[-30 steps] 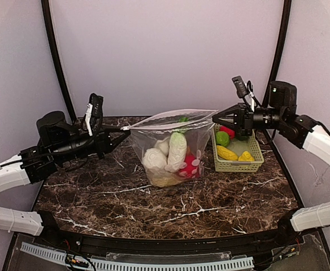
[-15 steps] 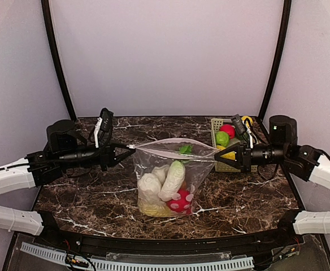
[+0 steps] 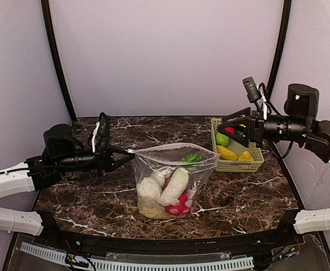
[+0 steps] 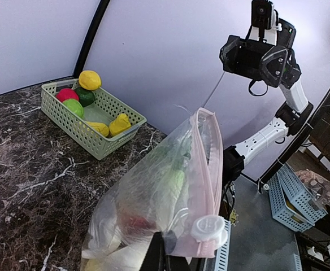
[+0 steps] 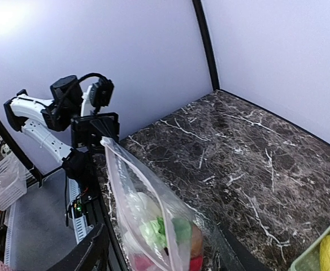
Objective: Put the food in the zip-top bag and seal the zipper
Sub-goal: Zip the zipper on the zipper food storage bag.
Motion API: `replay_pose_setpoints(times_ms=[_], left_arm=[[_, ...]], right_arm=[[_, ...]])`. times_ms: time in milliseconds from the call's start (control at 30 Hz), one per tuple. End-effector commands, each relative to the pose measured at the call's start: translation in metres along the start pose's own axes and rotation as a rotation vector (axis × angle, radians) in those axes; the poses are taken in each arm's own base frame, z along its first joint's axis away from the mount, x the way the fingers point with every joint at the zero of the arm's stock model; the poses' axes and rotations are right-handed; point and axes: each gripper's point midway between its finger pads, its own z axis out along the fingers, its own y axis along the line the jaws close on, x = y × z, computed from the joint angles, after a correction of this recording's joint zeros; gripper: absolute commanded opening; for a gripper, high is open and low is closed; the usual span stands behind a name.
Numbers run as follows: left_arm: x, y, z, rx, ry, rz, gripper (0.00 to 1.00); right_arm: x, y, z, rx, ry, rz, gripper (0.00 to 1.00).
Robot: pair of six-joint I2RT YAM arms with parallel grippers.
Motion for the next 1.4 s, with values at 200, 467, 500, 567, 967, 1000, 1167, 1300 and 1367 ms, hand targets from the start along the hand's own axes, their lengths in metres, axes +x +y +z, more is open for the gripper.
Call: replay_pose_setpoints(times_ms=[200, 467, 500, 567, 967, 1000, 1167, 1300, 1367], left_arm=[[-0.004, -0.009, -0.003, 0.031, 0.009, -0.011, 0.01], [-0.003, -0.010, -0.005, 0.036, 0.001, -0.019, 0.01], [-0.003, -0.010, -0.005, 0.038, 0.002, -0.019, 0.01], [-0.002, -0.010, -0.005, 0.041, 0.004, -0.021, 0.01], [-0.004, -0.014, -0.007, 0.050, 0.008, -0.020, 0.01], [-0.005, -0.014, -0.007, 0.049, 0.008, -0.021, 0.01], [-0.006, -0.014, -0.007, 0.048, 0.009, -0.020, 0.01], [-0.006, -0.015, -0.006, 0.050, 0.011, -0.021, 0.01], [-0.005, -0.015, -0.006, 0.049, 0.012, -0.022, 0.01]], right_arm=[[-0.001, 0.068, 0.090, -0.092, 0.152, -0.275, 0.47], [0.009, 0.098, 0.156, -0.168, 0.187, -0.401, 0.38], [0.011, 0.099, 0.163, -0.162, 0.194, -0.415, 0.37], [0.011, 0.100, 0.174, -0.143, 0.201, -0.446, 0.33], [0.034, 0.102, 0.209, -0.132, 0.276, -0.535, 0.24], [0.034, 0.103, 0.209, -0.133, 0.278, -0.538, 0.24], [0.037, 0.105, 0.214, -0.140, 0.283, -0.546, 0.24], [0.039, 0.102, 0.217, -0.121, 0.289, -0.554, 0.19], [0.039, 0.101, 0.218, -0.110, 0.290, -0.557, 0.18]])
